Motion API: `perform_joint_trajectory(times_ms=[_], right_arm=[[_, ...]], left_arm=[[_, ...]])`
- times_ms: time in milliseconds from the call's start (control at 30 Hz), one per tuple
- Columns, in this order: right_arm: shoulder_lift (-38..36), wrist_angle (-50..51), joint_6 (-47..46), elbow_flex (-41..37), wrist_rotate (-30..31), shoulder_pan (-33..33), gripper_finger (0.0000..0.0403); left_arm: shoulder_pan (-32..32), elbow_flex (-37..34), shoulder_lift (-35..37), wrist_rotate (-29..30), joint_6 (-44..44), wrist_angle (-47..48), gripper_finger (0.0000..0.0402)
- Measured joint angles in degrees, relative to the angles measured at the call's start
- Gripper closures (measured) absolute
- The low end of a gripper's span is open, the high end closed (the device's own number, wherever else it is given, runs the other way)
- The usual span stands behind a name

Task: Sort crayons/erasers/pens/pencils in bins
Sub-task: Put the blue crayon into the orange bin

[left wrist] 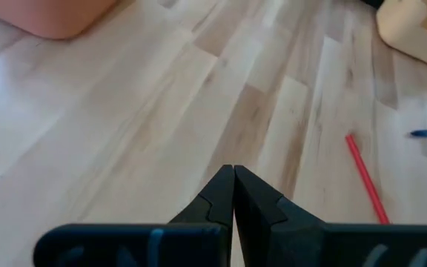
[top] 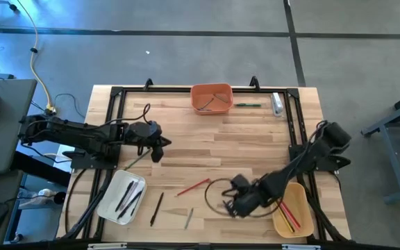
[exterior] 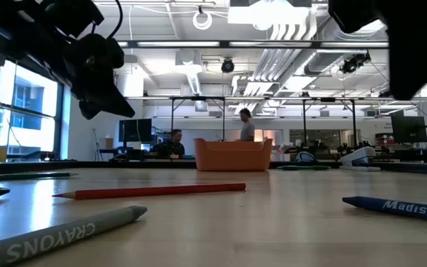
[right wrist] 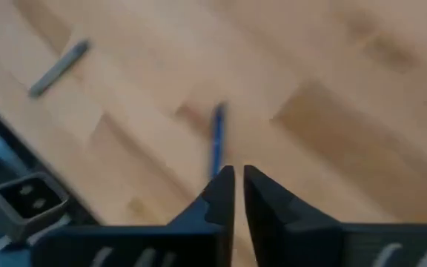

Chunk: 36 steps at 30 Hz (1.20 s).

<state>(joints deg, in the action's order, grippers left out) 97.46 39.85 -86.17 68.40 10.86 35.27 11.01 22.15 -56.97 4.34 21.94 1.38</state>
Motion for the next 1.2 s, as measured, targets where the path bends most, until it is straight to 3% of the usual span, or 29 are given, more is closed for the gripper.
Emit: perform_joint_trajectory(times_ms=[300, 467, 600, 1000, 1200], right_arm=[[16.0, 2.0, -1.6, 15.1, -5.6, 1.9, 0.0286], [21.7, 10.9, -3.9, 22.2, -5.3, 1.6, 0.0256], [23.1, 15.3, -6.0, 24.1, -3.5, 1.0, 0.0255], [23.1, 4.5, -3.9, 16.8, -7.5, -1.9, 0.0262], [23.1, 4.9, -0.7, 16.7, -8.2, -2.3, 0.0308]], left_arm=[[3.4, 0.0, 0.0, -3.6, -3.5, -0.1, 0.0401], [3.3, 0.0, 0.0, -4.8, -3.6, 0.0, 0.0401], [3.2, 0.0, 0.0, -4.8, -3.6, -0.1, 0.0402], [3.2, 0.0, 0.0, -4.8, -3.1, -0.4, 0.0402], [3.2, 0.0, 0.0, -4.8, -2.6, -0.4, 0.0402]])
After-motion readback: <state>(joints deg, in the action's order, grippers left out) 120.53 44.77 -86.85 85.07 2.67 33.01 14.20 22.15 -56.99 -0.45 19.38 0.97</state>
